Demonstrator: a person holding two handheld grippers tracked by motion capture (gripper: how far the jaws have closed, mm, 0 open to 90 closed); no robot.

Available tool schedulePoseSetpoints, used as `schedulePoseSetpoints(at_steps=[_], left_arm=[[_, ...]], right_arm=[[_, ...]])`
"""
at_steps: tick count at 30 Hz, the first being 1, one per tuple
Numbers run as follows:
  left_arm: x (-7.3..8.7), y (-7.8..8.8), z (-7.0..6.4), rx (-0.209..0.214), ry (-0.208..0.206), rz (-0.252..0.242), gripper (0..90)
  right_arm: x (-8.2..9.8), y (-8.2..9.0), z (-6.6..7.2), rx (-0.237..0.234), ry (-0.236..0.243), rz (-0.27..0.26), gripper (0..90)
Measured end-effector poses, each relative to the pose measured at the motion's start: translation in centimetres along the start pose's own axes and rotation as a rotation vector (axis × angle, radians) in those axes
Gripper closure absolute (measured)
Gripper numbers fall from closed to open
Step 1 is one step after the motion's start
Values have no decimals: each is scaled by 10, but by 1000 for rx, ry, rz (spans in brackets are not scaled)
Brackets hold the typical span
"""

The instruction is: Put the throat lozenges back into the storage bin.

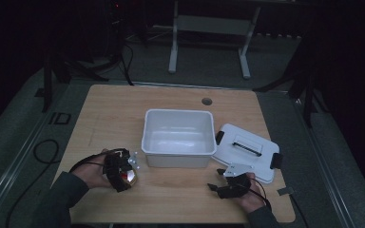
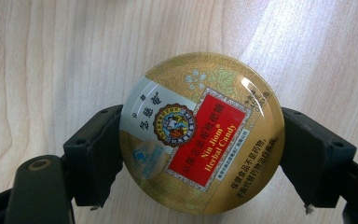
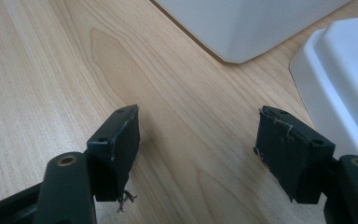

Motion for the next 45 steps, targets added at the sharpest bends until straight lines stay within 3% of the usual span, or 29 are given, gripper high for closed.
schedulePoseSetpoints(at_steps=[13, 45], left_arm=[[8, 15, 1, 1, 30, -7, 206], [9, 57, 3, -44, 45, -33, 206]], right_arm=[[0, 0, 0, 0, 0, 0, 297], [0, 0, 0, 0, -3, -1, 297]])
Point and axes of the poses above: each handheld gripper's, and its own axes: y roughly backward along the jaws, x roughly out of its underside, z roughly to its left, the point moved 1 cm from there along -y, roughly forward along the jaws, and after that the axes turned 10 degrees about x, right-handed, at the moved point
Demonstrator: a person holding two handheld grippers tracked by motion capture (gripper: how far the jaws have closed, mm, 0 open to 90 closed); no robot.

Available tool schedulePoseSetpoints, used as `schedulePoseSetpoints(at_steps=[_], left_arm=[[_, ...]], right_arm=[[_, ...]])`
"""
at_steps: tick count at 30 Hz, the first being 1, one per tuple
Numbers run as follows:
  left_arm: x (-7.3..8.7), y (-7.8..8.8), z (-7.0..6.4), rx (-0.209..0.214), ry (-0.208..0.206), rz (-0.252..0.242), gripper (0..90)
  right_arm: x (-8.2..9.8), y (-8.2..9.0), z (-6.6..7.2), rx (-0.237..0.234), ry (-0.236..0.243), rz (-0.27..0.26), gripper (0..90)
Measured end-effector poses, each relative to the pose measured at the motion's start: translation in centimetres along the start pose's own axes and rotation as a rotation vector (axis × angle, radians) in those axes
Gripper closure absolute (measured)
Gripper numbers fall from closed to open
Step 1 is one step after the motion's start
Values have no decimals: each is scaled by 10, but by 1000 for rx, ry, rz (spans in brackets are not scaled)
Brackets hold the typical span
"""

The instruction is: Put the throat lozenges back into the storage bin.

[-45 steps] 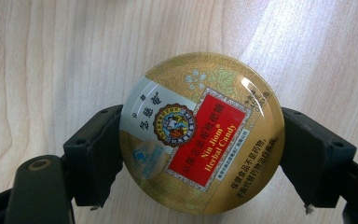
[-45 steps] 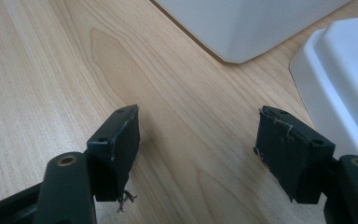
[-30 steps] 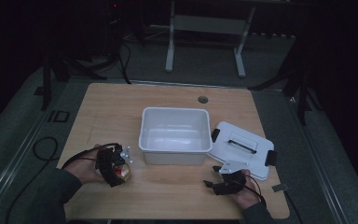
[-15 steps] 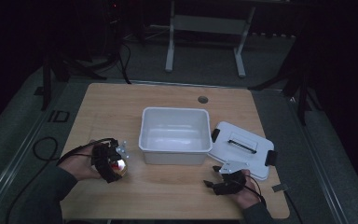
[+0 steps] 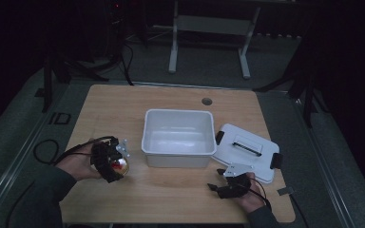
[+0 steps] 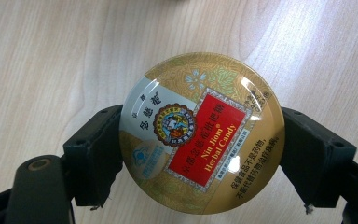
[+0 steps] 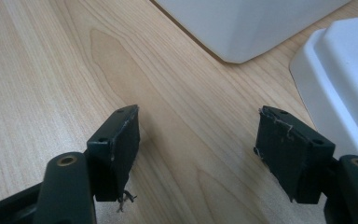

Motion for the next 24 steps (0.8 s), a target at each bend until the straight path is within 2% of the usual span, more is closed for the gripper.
schedulePoseSetpoints(at_steps=[24], left_arm=[[-7, 21, 4, 0, 15, -33, 206]], right_arm=[[0, 0, 0, 0, 2, 0, 297]])
Point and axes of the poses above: each handheld gripper's, and its own axes: y roughly backward along the jaws, x roughly out of its underside, z roughly to its left, the point moved 1 cm from there along -y, roughly forward along the jaws, and after that the axes turned 10 degrees about x, right-handed, at the moved point
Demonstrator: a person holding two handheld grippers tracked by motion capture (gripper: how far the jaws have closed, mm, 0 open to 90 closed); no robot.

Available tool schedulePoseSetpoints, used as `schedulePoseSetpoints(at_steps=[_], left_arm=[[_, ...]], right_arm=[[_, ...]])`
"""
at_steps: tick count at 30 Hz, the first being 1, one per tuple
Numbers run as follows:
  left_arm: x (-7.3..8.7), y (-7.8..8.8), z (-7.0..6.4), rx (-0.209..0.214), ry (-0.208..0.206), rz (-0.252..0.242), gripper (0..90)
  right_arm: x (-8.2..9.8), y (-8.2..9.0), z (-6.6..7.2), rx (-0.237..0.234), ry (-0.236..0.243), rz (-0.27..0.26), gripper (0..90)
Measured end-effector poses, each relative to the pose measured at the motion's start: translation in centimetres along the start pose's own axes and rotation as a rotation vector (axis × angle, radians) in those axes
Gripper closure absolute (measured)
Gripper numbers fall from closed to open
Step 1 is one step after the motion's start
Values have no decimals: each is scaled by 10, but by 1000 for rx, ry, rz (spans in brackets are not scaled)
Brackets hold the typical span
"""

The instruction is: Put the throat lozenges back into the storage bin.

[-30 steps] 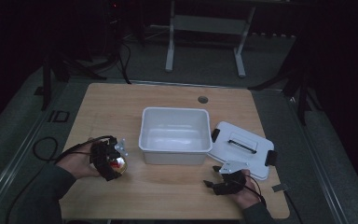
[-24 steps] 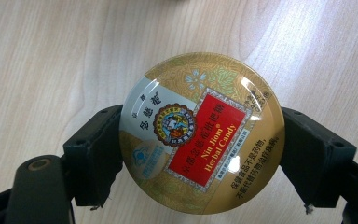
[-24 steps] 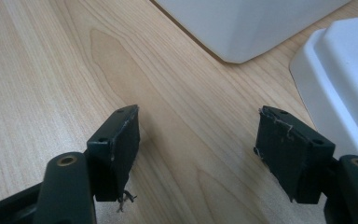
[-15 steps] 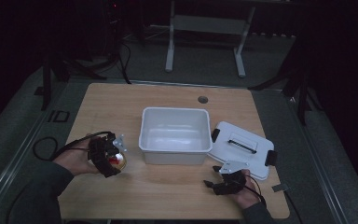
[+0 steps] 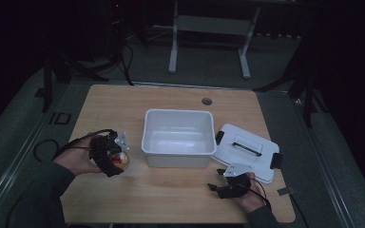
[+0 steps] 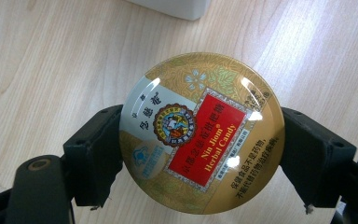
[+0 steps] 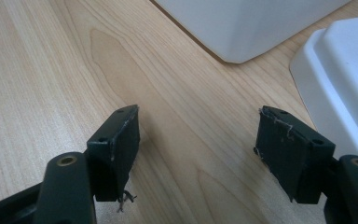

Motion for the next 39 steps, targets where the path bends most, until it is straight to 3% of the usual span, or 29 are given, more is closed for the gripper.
schedulePoseSetpoints(at_steps=[20, 39], left_arm=[[-9, 16, 3, -10, -3, 15, 206], [-32, 33, 5, -7, -17, 25, 206]], right_arm=[[0, 0, 0, 0, 1, -1, 297], [0, 0, 0, 1, 1, -1, 297]])
Point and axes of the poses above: each handheld gripper's, and its own axes: y roughly backward along the jaws, x roughly out of its underside, z roughly to its left, the point moved 1 cm from there along -y, roughly forward along the jaws, and after that the axes turned 10 degrees about x, right-handed, at the moved point
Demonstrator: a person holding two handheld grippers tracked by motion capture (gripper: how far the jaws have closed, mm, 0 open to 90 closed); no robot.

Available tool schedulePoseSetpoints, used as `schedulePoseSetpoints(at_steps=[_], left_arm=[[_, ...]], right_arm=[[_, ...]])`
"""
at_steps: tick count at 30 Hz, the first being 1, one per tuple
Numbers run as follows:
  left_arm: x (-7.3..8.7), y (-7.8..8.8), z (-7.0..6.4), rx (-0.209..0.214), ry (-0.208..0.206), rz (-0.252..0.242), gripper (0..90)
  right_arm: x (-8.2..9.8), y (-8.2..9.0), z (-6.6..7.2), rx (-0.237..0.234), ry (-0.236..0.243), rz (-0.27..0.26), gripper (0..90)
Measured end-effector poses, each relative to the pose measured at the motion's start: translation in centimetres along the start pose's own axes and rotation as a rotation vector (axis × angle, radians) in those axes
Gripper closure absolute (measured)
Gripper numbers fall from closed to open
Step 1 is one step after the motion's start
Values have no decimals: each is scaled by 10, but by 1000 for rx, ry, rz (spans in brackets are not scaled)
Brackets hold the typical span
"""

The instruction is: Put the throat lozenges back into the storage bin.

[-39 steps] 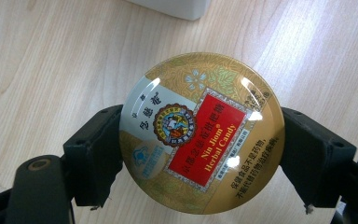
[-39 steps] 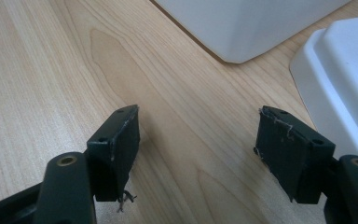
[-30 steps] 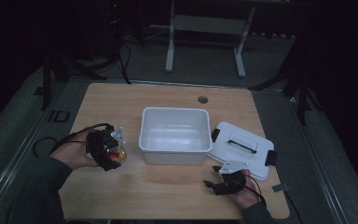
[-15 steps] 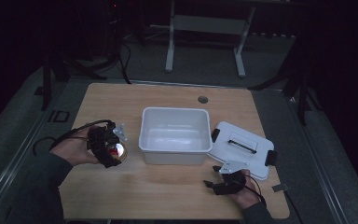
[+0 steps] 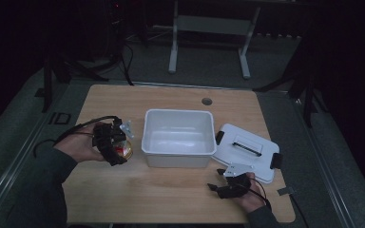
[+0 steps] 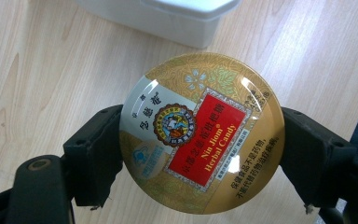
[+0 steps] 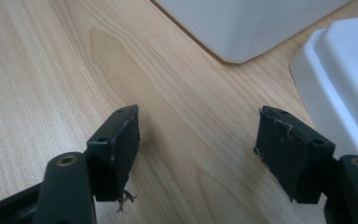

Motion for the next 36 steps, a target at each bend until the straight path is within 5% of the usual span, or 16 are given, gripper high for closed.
schedulePoseSetpoints(at_steps=[36], left_arm=[[-41, 8, 11, 17, -18, -9, 205]], right_arm=[[0, 0, 0, 0, -1, 0, 297]])
Point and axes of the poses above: each handheld gripper's, and its own axes: y roughly backward along the jaws, x roughly out of its underside, z roughly to its left, the point moved 1 cm from there along -y, roughly forward along the jaws, and after that the axes turned 10 degrees about x, right-handed, at the moved point
